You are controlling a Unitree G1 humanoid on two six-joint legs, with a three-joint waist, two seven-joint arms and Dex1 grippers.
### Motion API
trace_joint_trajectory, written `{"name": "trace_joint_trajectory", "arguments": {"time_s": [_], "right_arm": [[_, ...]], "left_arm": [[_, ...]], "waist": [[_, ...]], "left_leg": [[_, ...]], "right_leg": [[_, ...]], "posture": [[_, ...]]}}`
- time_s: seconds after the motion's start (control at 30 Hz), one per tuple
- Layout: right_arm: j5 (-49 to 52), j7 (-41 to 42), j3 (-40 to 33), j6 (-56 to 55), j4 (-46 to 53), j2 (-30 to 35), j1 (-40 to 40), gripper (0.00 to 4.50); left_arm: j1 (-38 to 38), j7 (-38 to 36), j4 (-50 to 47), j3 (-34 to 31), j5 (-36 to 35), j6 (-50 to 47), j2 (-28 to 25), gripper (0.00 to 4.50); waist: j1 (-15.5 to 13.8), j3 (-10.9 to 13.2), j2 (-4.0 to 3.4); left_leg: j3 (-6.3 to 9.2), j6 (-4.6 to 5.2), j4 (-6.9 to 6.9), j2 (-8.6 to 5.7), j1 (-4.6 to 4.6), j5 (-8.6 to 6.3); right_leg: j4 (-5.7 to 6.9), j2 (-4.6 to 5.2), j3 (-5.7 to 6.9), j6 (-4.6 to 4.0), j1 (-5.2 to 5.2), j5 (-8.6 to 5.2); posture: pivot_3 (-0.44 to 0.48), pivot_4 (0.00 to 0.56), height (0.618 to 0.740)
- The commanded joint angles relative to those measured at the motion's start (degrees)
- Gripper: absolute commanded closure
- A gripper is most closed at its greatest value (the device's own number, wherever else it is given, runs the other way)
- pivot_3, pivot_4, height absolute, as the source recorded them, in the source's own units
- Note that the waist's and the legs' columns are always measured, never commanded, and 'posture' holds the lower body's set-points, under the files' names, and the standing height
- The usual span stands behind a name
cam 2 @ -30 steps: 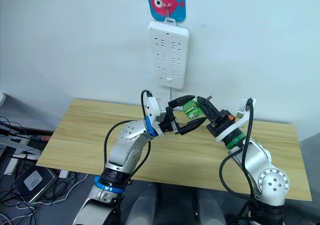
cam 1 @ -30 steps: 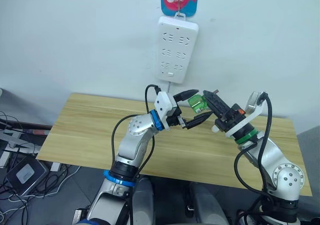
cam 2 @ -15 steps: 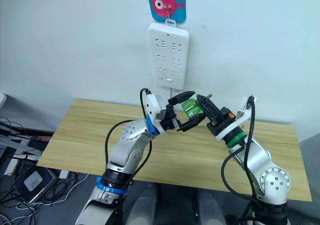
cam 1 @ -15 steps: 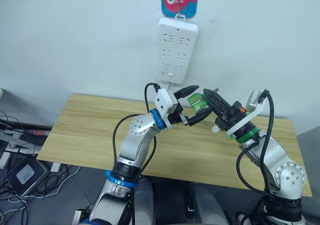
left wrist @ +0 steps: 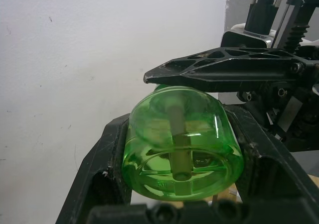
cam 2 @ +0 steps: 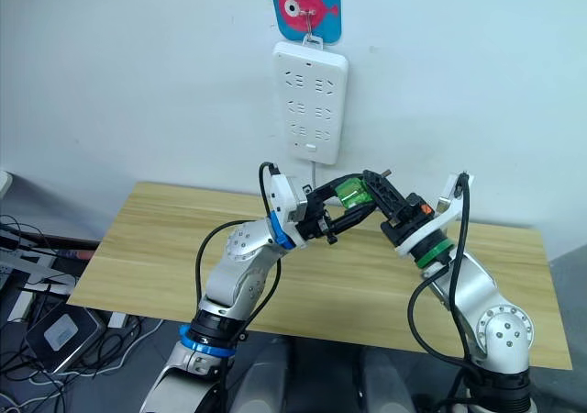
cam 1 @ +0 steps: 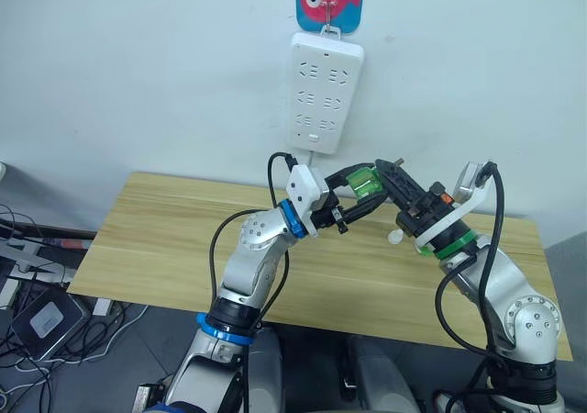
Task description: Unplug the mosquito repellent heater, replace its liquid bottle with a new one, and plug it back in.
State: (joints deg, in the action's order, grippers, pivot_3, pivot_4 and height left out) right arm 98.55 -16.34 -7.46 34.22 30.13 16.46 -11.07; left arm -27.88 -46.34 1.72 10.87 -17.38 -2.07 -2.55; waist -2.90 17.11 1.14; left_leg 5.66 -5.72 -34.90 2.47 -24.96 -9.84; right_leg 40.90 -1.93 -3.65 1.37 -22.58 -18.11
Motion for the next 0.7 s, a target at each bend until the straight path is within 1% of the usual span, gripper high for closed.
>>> {"name": "trace_joint_trajectory", "arguments": {"time_s": [0.03, 0.13, 0.2, 0.27, 0.3, 0.4, 0.47, 0.53, 0.6, 0.7], "right_arm": [[-0.66, 2.25, 0.98, 2.45, 2.29, 3.49, -0.46, 2.66], [-1.02, 3.55, 0.68, 4.94, 2.84, 8.28, 0.75, 1.64], [-0.61, 5.23, -0.68, 8.3, 3.88, 14.47, 3.26, 0.89], [-0.47, 9.12, -3.21, 12.09, 4.95, 21.88, 6.76, 0.17], [-1.28, 11.66, -4.87, 14.03, 4.99, 26.0, 8.62, 0.07], [-4.42, 17.49, -10.26, 18.35, 2.78, 36.21, 13.51, 0.07], [-10.57, 19.59, -13.25, 20.15, -0.38, 41.81, 16.17, 0.07], [-16.83, 21.07, -14.23, 21.01, -4.3, 45.32, 17.82, 0.07], [-25.11, 22.8, -12.92, 21.58, -7.83, 48.74, 19.2, 0.07], [-32.32, 23.93, -10.91, 22.66, -13.24, 49.91, 18.24, 0.07]], "left_arm": [[-1.54, 1.17, 0.71, 0.15, 1.59, 2.92, 0.24, 2.22], [-2.25, 0.76, 2.14, -0.04, 1.69, 3.79, -0.04, 2.22], [-2.74, -0.28, 3.37, -0.19, 1.7, 4.52, -0.68, 2.22], [-2.99, -1.33, 4.07, -0.24, 1.38, 4.86, -1.38, 2.22], [-3.1, -2.14, 4.42, -0.12, 1.26, 5.16, -1.85, 2.22], [-3.24, -5.01, 5.09, 0.14, 0.51, 5.28, -3.41, 2.22], [-3.22, -7.89, 4.86, 0.05, -1.07, 4.14, -4.61, 2.22], [-3.31, -10.2, 4.52, -0.1, -2.48, 2.82, -5.56, 2.22], [-3.28, -12.19, 4.4, -0.06, -3.25, 2.14, -6.62, 2.22], [-3.21, -14.25, 3.69, 0.01, -4.33, 0.0, -7.9, 2.22]], "waist": [[0.0, 0.0, 0.0], [-0.01, 0.0, 0.0], [-0.02, 0.0, 0.01], [-0.17, 0.01, 0.01], [-0.22, 0.01, 0.01], [-0.22, 0.05, 0.07], [-0.17, 0.06, 0.08], [0.05, 0.09, 0.15], [0.09, 0.1, 0.13], [0.17, 0.19, 0.2]], "left_leg": [[0.0, 0.0, 0.0, 0.0, 0.0, 0.0], [0.0, 0.01, 0.0, 0.0, 0.0, 0.0], [-0.01, 0.02, 0.0, -0.02, -0.02, 0.0], [-0.02, 0.03, 0.01, -0.04, -0.04, -0.01], [-0.02, 0.03, 0.02, -0.06, -0.05, -0.01], [-0.03, 0.04, 0.0, -0.09, -0.06, -0.01], [-0.05, 0.04, -0.03, -0.09, -0.01, -0.01], [-0.05, 0.04, -0.04, -0.02, 0.07, -0.01], [-0.08, 0.06, -0.04, -0.01, 0.1, 0.01], [-0.11, 0.07, -0.03, -0.02, 0.08, 0.01]], "right_leg": [[0.0, 0.0, 0.0, 0.0, 0.0, 0.0], [-0.01, 0.0, 0.0, 0.0, 0.0, 0.0], [-0.04, 0.0, -0.02, 0.0, 0.0, 0.0], [-0.08, 0.01, -0.03, 0.01, 0.0, -0.01], [-0.1, 0.02, -0.05, 0.01, 0.02, -0.01], [-0.15, 0.04, -0.08, 0.23, 0.06, -0.13], [-0.15, 0.04, -0.09, 0.24, 0.11, -0.14], [-0.2, 0.0, -0.09, 0.26, 0.19, -0.15], [-0.2, -0.01, -0.12, 0.27, 0.19, -0.16], [-0.27, -0.01, -0.15, 0.28, 0.19, -0.16]], "posture": [[0.214, 0.242, 0.74], [0.211, 0.249, 0.74], [0.208, 0.259, 0.74], [0.202, 0.266, 0.74], [0.197, 0.272, 0.74], [0.188, 0.283, 0.74], [0.18, 0.289, 0.74], [0.175, 0.297, 0.74], [0.173, 0.304, 0.74], [0.177, 0.316, 0.74]]}}
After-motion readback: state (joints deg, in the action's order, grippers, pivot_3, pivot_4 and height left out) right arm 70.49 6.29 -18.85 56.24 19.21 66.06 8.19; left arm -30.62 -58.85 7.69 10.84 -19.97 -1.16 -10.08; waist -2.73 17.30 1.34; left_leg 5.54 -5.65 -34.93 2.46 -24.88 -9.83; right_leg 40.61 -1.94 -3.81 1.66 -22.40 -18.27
